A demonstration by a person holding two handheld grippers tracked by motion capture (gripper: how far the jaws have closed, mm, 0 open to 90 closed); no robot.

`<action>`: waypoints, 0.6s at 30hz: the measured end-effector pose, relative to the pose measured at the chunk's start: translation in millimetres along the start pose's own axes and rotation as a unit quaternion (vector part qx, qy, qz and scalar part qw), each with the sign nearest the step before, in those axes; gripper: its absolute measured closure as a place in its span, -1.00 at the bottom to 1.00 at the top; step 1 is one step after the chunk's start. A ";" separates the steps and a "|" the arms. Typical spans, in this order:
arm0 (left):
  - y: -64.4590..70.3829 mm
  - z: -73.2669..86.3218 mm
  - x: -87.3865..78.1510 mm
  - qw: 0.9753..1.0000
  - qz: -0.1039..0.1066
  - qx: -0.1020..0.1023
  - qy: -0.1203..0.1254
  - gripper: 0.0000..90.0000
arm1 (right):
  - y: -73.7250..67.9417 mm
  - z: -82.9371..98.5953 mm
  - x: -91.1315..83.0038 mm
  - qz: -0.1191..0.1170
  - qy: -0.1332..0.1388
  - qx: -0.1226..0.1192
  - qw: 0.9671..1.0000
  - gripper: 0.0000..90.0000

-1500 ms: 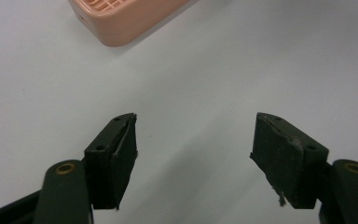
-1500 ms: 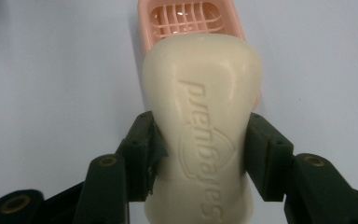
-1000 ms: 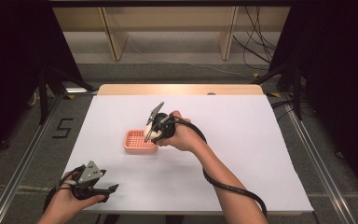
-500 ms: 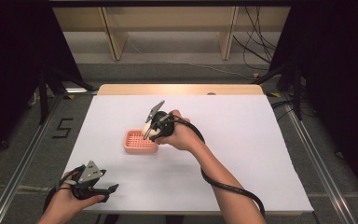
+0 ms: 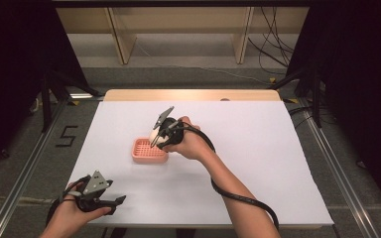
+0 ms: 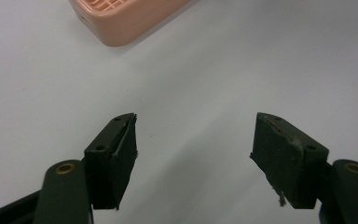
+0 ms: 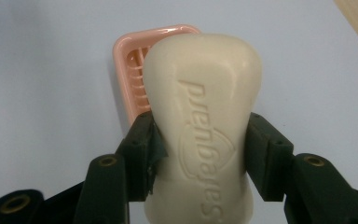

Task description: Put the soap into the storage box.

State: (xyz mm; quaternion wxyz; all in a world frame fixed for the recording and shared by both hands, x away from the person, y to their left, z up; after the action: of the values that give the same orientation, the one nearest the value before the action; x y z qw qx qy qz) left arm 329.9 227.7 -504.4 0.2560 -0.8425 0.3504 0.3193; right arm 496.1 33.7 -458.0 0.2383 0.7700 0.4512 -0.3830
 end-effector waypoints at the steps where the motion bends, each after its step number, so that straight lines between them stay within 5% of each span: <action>1: -0.1 -0.1 0.0 1.000 0.000 0.000 0.000 -0.33 | -1.0 0.1 0.1 -0.001 -0.003 0.005 1.000 0.12; 18: -1.6 1.4 -2.0 1.000 0.006 0.015 -0.011 -0.33 | -1.4 -7.2 9.0 -0.001 0.008 -0.011 1.000 0.12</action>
State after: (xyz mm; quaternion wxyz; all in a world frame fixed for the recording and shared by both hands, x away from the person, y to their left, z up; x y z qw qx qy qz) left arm 329.4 230.5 -503.6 0.2704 -0.8326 0.3576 0.3254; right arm 500.3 44.1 -461.0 0.2427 0.7699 0.4583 -0.3719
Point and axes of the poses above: each handheld gripper's, and its own axes: x roughly forward along the jaws, z roughly out of its underside, y roughly to its right, the point moved 6 cm from there along x, roughly forward along the jaws, and after that the axes turned 10 degrees about x, right-handed, at the moved point
